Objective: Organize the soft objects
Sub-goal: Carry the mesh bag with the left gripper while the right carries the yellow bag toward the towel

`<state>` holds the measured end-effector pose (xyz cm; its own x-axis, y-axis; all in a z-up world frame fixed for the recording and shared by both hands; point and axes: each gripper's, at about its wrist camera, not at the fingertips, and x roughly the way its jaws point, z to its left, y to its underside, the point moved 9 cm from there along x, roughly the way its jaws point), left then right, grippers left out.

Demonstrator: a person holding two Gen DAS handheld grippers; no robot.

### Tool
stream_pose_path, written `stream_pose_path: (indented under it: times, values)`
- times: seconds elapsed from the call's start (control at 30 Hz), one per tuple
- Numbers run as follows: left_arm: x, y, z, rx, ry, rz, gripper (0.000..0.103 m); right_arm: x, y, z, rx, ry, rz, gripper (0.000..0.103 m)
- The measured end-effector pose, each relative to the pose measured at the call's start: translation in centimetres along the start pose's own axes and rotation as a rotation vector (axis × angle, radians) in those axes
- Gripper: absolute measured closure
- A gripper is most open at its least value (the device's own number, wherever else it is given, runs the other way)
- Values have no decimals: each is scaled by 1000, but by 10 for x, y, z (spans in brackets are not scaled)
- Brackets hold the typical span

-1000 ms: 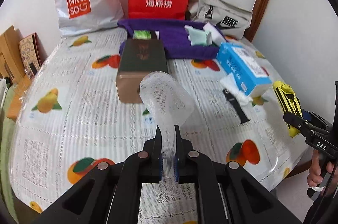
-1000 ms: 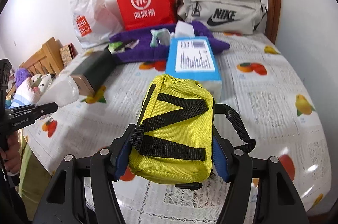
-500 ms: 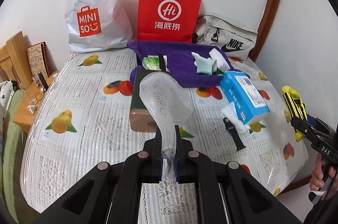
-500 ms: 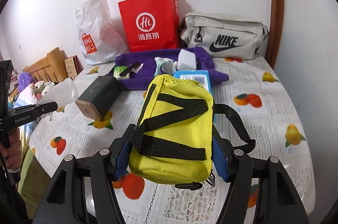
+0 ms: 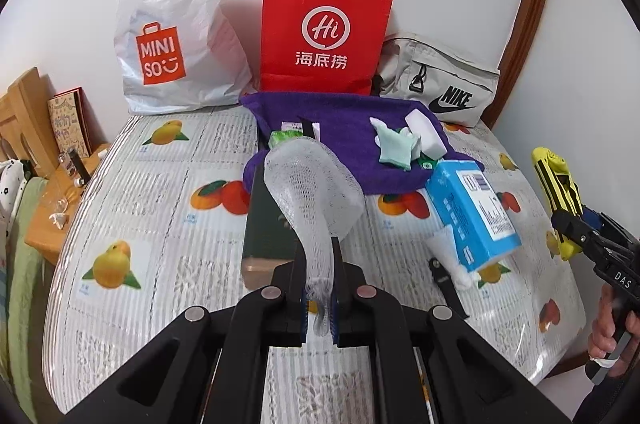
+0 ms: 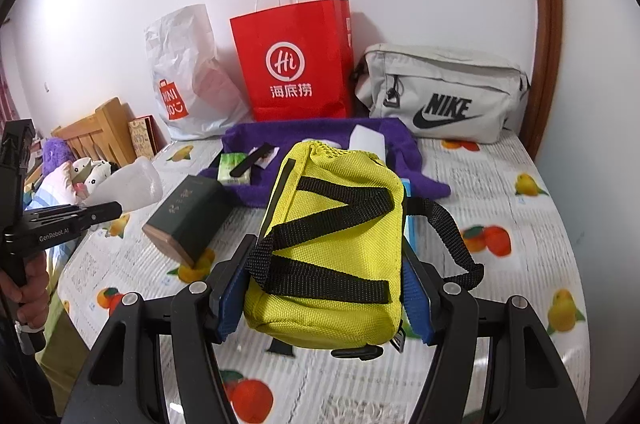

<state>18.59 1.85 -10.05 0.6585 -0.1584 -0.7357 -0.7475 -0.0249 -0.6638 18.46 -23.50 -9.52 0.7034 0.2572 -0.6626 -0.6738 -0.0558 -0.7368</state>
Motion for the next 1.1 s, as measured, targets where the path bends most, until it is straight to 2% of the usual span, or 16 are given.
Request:
stream_pose_path:
  times: [0.7, 1.1]
  values:
    - [62, -58, -8, -14, 21, 25, 95, 78, -68, 4, -30, -52, 10, 38]
    - [111, -97, -1, -46, 17, 52, 95, 153, -106, 1, -10, -75, 80, 38]
